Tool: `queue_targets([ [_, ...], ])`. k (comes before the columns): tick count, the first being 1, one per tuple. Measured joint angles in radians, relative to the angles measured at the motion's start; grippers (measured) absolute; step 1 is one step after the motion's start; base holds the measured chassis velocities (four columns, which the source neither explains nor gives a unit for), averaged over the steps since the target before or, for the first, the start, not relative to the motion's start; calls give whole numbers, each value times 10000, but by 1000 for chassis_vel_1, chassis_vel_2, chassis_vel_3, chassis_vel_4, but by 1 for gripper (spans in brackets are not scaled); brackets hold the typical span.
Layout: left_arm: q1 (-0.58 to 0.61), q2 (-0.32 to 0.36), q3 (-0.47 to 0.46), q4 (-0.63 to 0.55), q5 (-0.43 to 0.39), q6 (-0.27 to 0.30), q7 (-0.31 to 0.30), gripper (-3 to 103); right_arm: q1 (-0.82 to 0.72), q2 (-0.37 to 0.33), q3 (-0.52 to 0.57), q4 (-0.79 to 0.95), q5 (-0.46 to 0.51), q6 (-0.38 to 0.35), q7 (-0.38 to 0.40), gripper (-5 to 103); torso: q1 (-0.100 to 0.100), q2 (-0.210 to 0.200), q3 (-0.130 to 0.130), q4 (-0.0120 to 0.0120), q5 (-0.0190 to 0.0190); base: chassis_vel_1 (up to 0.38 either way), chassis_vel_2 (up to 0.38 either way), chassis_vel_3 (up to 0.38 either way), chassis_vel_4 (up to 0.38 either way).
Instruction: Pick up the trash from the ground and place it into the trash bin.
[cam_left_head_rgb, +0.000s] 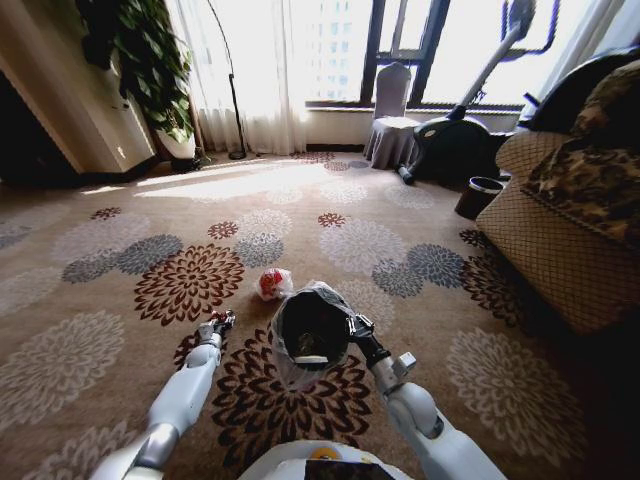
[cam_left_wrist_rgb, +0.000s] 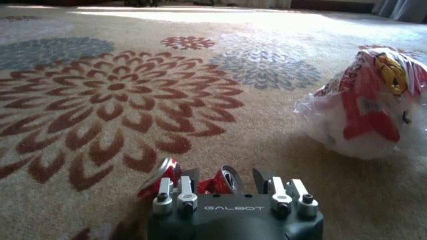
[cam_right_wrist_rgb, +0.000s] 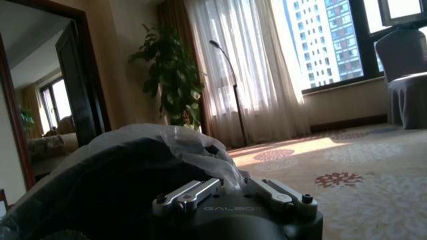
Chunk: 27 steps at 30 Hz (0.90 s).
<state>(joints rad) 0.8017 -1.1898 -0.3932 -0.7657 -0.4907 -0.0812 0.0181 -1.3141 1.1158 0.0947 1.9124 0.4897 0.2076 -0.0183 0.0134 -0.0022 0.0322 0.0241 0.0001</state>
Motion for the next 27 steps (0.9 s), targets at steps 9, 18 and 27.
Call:
queue_targets([
  [9, -477, -176, 14, 767, 320, -50, 144, 81, -12, 32, -2, -142, 18, 27, 0, 0, 0, 0, 0, 0, -1, 0, 0, 0, 0],
  [18, -839, -243, -111, 1731, 1036, -251, 301, 49, 17, 49, -12, -228, 22, 56, 0, 0, 0, 0, -1, -2, 4, 0, 0, 0, 0],
  [27, -601, -290, -144, 1395, 911, -337, 419, 19, 0, 13, 20, -221, 21, 76, 0, 0, -1, 0, -1, 1, 0, 0, 0, 0, 0],
])
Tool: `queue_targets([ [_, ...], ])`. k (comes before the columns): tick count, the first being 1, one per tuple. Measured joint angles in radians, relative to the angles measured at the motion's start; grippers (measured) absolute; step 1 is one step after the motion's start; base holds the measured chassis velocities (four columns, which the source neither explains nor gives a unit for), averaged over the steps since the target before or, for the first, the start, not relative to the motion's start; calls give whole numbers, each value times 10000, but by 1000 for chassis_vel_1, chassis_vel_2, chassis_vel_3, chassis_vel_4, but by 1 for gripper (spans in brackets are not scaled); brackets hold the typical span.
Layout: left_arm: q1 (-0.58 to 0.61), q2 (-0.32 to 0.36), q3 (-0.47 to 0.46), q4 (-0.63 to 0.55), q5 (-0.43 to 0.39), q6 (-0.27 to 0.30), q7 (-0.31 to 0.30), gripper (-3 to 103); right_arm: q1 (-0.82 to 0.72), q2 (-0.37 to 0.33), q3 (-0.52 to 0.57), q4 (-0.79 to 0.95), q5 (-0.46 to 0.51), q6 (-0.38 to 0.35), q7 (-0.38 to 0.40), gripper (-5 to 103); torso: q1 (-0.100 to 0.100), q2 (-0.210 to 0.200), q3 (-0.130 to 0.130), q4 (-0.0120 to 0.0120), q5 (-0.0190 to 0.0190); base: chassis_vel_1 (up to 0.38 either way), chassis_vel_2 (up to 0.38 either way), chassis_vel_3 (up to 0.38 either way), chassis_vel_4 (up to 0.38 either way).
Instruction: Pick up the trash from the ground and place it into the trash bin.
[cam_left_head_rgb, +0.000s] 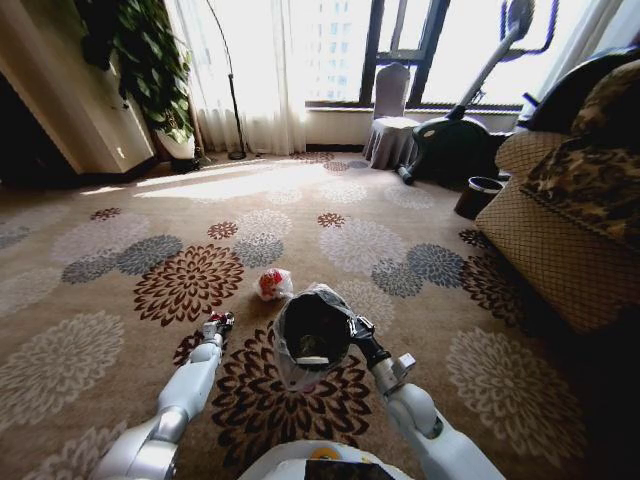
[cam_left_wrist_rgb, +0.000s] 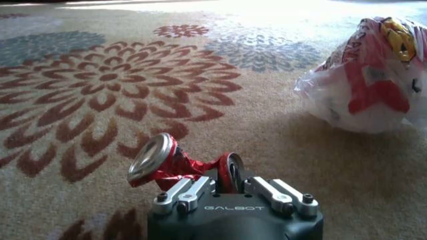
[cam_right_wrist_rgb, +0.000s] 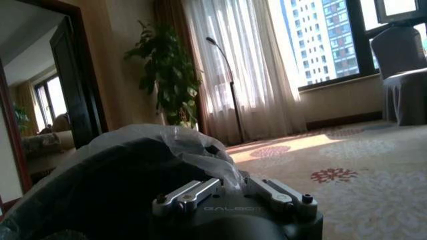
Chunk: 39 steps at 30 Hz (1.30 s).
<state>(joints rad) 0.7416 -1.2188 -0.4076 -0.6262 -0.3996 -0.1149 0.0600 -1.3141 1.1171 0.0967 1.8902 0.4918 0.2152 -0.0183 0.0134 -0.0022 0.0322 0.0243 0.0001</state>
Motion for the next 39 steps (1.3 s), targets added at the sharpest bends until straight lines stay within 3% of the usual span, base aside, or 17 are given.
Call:
queue_targets([
  [6, 277, 27, -63, -437, -229, 14, -10, 13, -1, 10, 1, 1, -9, 6, 0, 0, 0, 0, 1, -2, -2, 0, 0, 0, 0],
  [11, 1167, 186, -363, -1776, -532, -170, -28, 13, 94, 39, 16, -85, -4, 16, 0, 0, 0, 0, 0, -3, -2, 0, 0, 0, 0],
  [16, 2634, 361, -921, -4340, -1237, -425, -29, 13, 411, 105, 16, -425, 94, 27, -2, 0, 0, 0, 1, 0, -3, 0, 0, 0, 0],
  [18, 3546, 407, -1216, -6299, -2139, -668, 102, 13, 782, 149, -11, -731, 173, 30, 0, 0, -1, 0, 0, 1, 8, 0, 0, 0, 0],
  [19, 3546, 407, -1216, -6299, -2139, -668, 102, 13, 782, 149, -11, -731, 173, 30, 0, 0, -1, 0, 0, 1, 8, 0, 0, 0, 0],
  [23, 4535, 392, -1399, -8725, -3602, -994, 448, 13, 1274, 212, 17, -1262, 237, 27, -2, 0, 0, 0, 1, -3, -2, 0, 0, 0, 0],
  [24, 4535, 392, -1399, -8725, -3602, -994, 448, 13, 1274, 212, 17, -1262, 237, 27, -2, 0, 0, 0, 1, -3, -2, 0, 0, 0, 0],
  [26, 5134, 437, -1374, -10606, -5153, -827, 653, 13, 1818, 216, -58, -1780, 315, 27, 0, 0, 0, 0, 0, -5, -3, 0, 0, 0, 0],
  [28, 5556, 455, -1314, -12482, -6700, -303, 656, 13, 2347, 224, -187, -2338, 363, 17, -2, 0, 0, 0, 1, -1, 6, 0, 0, 0, 0],
  [29, 5556, 455, -1314, -12482, -6700, -303, 656, 13, 2347, 224, -187, -2338, 363, 17, -2, 0, 0, 0, 1, -1, 6, 0, 0, 0, 0],
  [31, 5916, 461, -1238, -14206, -8466, 403, 322, 13, 2781, 236, -309, -2816, 407, 8, 0, 0, 0, 0, 1, -5, 1, 0, 0, 0, 0],
  [32, 6161, 452, -1188, -15410, -9733, 933, -55, 13, 3078, 264, -435, -3103, 439, -10, 2, 0, 0, 0, 1, -3, -1, 0, 0, 0, 0],
  [33, 6161, 452, -1188, -15410, -9733, 933, -55, 13, 3078, 264, -435, -3103, 439, -10, 2, 0, 0, 0, 1, -3, -1, 0, 0, 0, 0],
  [34, 6299, 410, -1125, -16338, -10965, 1338, -364, 12, 3264, 297, -519, -3277, 458, -23, 2, 0, 0, 0, 1, -4, 5, 0, 0, 0, 0],
  [36, 6370, 309, -1050, -17196, -12478, 1826, -938, 12, 3456, 337, -610, -3425, 477, -45, 1, 0, 0, 0, 1, 1, 9, 0, 0, 0, 0],
  [37, 6370, 309, -1050, -17196, -12478, 1826, -938, 12, 3456, 337, -610, -3425, 477, -45, 1, 0, 0, 0, 1, 1, 9, 0, 0, 0, 0],
  [39, 6302, -71, -556, -17893, -14425, 2547, -1919, 12, 3747, 412, -782, -3523, 536, -122, -2, 0, 0, 0, 0, 3, 2, 0, 0, 0, 0],
])
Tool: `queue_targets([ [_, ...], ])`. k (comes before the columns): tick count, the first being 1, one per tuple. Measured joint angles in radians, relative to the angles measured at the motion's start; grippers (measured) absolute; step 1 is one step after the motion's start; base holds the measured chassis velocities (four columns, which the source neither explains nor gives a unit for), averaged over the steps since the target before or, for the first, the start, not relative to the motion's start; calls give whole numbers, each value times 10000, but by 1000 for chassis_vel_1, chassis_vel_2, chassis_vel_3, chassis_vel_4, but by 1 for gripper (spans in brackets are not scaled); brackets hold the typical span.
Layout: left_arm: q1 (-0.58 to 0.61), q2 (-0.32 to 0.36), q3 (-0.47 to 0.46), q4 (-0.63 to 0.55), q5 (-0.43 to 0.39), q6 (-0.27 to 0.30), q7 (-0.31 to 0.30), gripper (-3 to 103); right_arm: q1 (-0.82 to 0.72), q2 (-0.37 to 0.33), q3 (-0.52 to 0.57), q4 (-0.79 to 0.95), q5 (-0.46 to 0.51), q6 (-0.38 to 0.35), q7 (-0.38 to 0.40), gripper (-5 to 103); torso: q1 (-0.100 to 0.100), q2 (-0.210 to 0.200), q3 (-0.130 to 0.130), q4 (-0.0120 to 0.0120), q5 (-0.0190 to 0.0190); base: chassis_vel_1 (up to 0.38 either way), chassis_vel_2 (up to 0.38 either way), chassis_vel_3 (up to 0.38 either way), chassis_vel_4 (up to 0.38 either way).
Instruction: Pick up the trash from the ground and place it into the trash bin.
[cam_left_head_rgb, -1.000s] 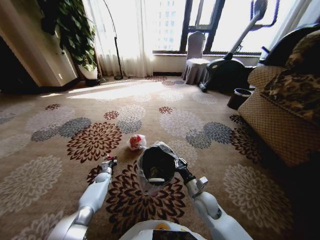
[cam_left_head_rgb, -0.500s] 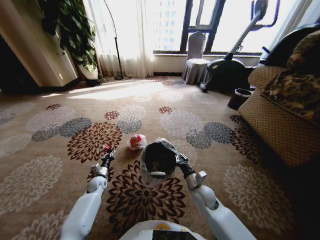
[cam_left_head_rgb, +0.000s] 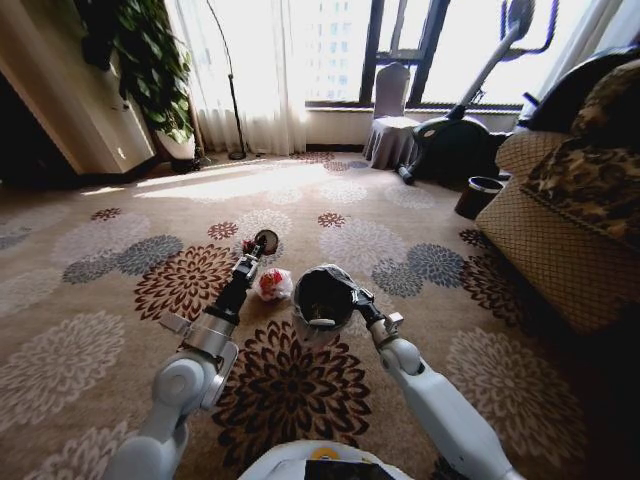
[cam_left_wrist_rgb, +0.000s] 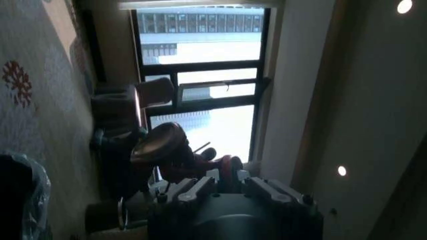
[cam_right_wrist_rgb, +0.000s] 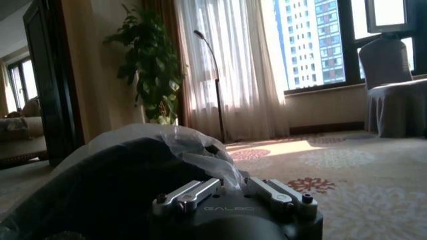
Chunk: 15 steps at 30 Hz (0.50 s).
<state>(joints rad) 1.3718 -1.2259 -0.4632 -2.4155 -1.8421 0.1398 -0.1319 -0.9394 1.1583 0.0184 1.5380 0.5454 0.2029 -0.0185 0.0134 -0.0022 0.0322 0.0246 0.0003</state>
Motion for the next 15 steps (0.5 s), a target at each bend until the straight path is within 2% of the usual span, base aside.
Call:
queue_targets([
  [2, -76, -83, 255, 191, -36, 95, -145, 12, 9, -1, -20, 27, 12, -23, -1, 0, 0, 0, 0, -2, 0, 0, 0, 0, 0],
  [4, -269, -204, 796, 1049, 187, 225, -443, 12, -73, -62, -1, 196, 12, -43, 1, 0, 1, 0, 1, -8, -3, 0, 0, 0, 0],
  [10, -546, -342, 1257, 2039, 328, 412, -741, 12, -361, -231, 135, 499, 45, -44, 1, 0, 1, 0, 1, -6, -2, 0, 0, 0, 0],
  [15, -930, -448, 1686, 2684, 417, 724, -1292, 12, -483, -319, 209, 645, 64, -44, 4, 0, 1, 0, 1, -6, -1, 0, 0, 0, 0],
])
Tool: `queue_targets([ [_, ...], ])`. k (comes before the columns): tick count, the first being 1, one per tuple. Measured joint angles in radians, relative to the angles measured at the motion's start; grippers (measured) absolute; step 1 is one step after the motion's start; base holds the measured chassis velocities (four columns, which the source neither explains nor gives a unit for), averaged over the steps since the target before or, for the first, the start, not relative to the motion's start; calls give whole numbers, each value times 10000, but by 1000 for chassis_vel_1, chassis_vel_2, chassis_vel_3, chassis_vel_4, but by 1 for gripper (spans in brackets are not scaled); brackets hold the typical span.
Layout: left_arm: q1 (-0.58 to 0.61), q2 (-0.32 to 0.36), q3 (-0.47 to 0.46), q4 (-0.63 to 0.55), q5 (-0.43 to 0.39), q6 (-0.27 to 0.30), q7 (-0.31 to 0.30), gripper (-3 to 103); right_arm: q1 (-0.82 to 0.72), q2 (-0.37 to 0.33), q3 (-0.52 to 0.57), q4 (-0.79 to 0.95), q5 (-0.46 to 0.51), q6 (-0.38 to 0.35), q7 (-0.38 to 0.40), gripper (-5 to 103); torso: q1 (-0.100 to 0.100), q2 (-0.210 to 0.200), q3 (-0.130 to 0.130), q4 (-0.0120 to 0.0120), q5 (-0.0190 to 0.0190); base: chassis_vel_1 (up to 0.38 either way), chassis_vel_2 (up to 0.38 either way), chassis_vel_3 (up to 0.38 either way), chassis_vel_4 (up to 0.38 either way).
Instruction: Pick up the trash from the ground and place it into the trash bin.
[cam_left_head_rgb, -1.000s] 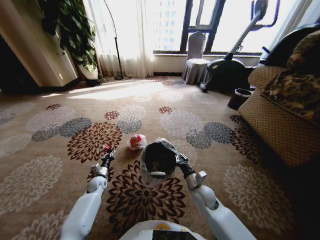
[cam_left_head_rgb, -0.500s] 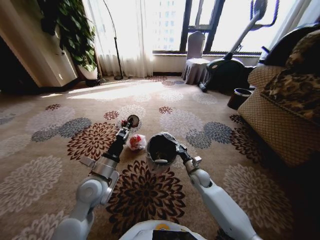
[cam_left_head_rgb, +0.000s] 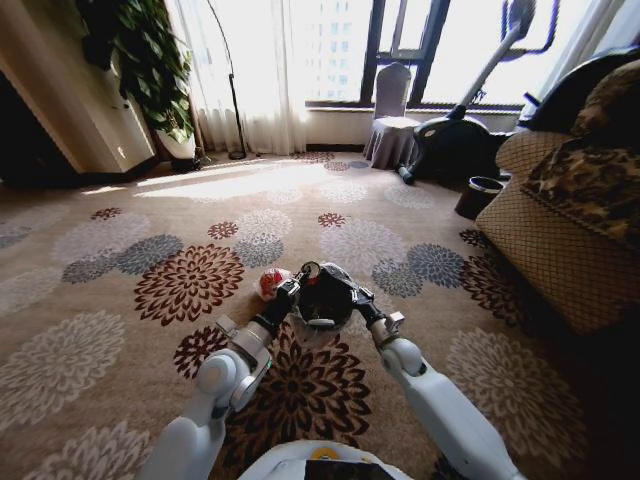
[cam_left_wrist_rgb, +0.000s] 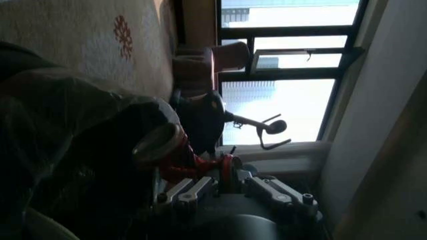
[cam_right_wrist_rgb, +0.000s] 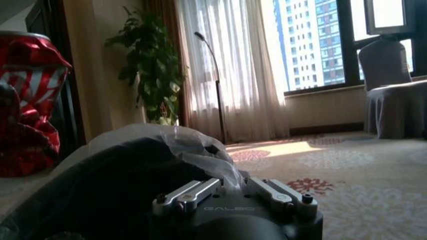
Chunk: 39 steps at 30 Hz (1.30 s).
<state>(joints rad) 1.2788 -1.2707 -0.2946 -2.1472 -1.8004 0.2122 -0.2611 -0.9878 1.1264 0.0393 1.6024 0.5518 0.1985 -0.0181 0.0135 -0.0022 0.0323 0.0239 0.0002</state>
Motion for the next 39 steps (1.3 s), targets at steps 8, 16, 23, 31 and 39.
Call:
queue_targets([
  [8, -319, -208, 368, 1087, 832, 247, -8, 28, -98, -23, 17, 156, 30, 0, -1, 0, 0, 0, 0, 3, 0, 0, 0, 0, 0],
  [16, -254, 1, 671, 1120, 2444, 409, 1281, 55, -300, -53, 110, 244, 46, 0, 0, 0, 0, 0, 0, 2, -1, 0, 0, 0, 0],
  [23, -143, -18, 920, 1126, 3507, 61, 1870, 81, -479, -59, 178, 368, 46, 0, 0, 0, 0, 0, 0, 2, -2, 0, 0, 0, 0],
  [31, -218, -147, 1052, 1443, 5063, -655, 2563, 100, -669, -85, 200, 552, 46, 12, 0, 0, -1, 0, 0, 1, -3, 0, 0, 0, 0],
  [39, -127, -50, 1085, 1750, 8343, -1141, 2930, 100, -894, -139, 316, 715, 45, 13, 0, 0, -1, 0, 0, 3, -2, 0, 0, 0, 0],
])
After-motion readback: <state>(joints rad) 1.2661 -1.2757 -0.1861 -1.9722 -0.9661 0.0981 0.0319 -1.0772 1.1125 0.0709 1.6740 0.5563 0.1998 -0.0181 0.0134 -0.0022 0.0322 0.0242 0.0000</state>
